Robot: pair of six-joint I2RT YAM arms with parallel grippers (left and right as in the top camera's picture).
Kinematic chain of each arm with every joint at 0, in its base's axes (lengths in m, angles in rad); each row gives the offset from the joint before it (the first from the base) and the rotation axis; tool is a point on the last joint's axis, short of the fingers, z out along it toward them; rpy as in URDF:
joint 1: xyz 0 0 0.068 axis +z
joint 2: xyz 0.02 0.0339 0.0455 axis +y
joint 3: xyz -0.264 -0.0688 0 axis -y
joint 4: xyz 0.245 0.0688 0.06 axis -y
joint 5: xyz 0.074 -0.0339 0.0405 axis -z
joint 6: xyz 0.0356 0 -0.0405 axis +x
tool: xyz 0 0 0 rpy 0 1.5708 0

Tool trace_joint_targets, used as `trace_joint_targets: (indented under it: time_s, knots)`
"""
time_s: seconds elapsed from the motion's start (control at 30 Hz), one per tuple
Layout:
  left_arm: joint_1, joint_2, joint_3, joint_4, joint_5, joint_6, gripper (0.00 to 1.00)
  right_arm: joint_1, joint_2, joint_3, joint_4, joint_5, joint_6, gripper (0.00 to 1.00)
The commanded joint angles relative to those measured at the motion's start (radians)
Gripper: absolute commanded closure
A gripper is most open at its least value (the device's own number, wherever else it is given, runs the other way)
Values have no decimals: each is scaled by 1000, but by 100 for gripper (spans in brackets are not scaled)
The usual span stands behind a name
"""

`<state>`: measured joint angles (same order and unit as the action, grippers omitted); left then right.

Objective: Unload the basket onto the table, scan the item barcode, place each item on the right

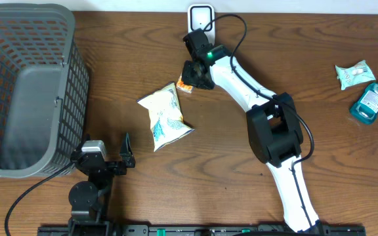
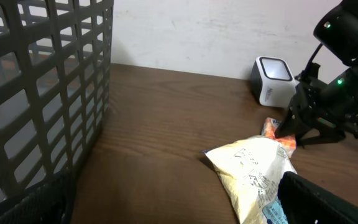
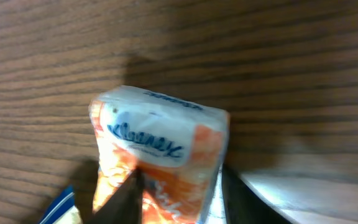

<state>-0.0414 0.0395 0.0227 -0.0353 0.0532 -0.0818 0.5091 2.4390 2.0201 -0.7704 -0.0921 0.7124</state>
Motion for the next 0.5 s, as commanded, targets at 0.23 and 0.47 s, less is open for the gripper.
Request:
trace_joint_targets:
  time_s: [0.23,0.47]
  knots:
    - [-2,-3,-19,-31,-2,-5,2,-2,4,-124,35,23,35,99]
    - [-2,-3,-19,-31,-2,-5,2,-5,4,-299,140,23,35,65]
